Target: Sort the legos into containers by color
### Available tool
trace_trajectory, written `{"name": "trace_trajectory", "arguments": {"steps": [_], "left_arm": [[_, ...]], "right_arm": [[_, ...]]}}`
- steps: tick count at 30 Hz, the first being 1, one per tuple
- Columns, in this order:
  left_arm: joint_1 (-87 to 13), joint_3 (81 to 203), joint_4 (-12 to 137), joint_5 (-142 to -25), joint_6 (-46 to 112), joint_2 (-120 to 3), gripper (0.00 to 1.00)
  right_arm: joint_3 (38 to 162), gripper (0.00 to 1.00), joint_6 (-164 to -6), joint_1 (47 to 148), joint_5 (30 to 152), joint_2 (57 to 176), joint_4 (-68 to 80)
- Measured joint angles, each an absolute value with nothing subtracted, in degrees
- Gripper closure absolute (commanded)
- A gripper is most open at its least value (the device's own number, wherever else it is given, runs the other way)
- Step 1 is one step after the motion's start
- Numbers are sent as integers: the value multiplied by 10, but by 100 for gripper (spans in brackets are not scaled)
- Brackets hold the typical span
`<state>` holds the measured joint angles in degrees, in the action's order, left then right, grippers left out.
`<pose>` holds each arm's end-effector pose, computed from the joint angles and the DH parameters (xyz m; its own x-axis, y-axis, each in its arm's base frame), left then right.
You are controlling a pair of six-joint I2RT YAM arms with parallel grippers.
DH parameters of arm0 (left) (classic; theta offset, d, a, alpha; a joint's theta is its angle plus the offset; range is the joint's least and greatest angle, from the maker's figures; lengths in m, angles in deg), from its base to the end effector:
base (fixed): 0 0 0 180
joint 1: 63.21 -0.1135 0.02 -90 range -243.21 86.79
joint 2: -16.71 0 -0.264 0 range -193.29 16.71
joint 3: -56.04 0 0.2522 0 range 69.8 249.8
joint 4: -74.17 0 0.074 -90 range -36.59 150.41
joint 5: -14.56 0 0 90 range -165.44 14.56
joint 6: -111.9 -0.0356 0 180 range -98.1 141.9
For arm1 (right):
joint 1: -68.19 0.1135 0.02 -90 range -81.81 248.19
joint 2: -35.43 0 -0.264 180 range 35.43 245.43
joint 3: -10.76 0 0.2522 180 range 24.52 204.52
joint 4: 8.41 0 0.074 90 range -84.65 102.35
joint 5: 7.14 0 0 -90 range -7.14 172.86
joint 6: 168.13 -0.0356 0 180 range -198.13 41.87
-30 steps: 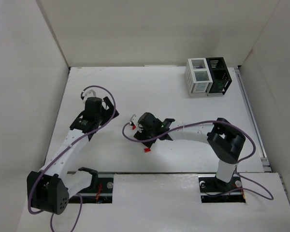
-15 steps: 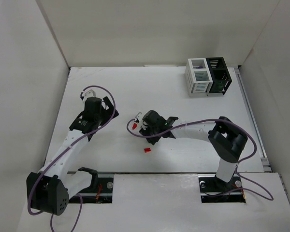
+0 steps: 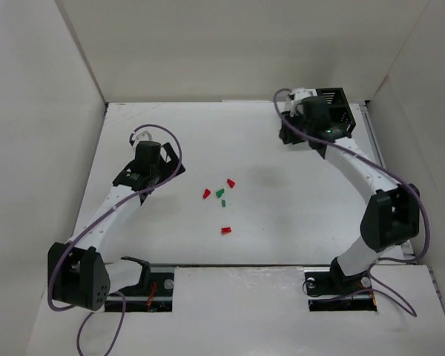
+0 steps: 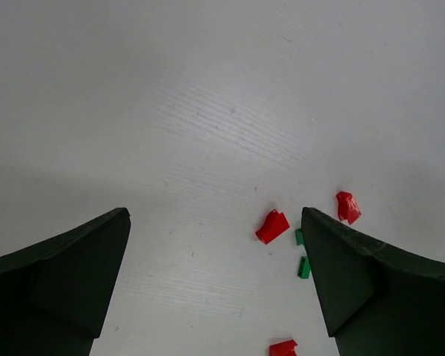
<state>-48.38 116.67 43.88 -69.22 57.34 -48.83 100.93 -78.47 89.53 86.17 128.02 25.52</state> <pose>0.2440 -0.0606 0.2692 -0.5519 -0.4502 -0.7020 -0.1855 0.8870 -0.4229 0.3459 0.1373 0.3017 -0.5545 -0.2103 -0.8052 -0.4033 0.9142 0.0390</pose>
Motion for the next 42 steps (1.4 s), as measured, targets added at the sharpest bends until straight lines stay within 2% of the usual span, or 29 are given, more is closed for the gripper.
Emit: {"name": "trace_trajectory", "arguments": {"steps": [8,13,16,22,25,26,33,38,42], "left_arm": [[-503,1270,457,-707,548,-603,0],[-519,1315,469,-716,533,-652,0],[-529,1325,471,-723,527,-667,0],[-543,1327,473,-729,521,-683,0],[-547,1327,473,-731,519,-690,0],[-547,1327,473,-732,519,-691,0],[-547,1327,473,-740,520,-690,0],[-547,1301,472,-739,529,-656,0],[-547,1264,475,-739,544,-608,0]], "right_arm": [[1156,78,-800,695,837,1338,283],[1260,78,-805,647,802,1425,306],[1304,73,-805,632,794,1475,317],[1337,56,-805,618,785,1538,339],[1342,36,-805,618,785,1548,347],[1342,32,-806,618,785,1548,350],[1341,31,-801,618,784,1530,353],[1284,31,-784,629,788,1452,353],[1201,31,-771,713,771,1365,342]]}}
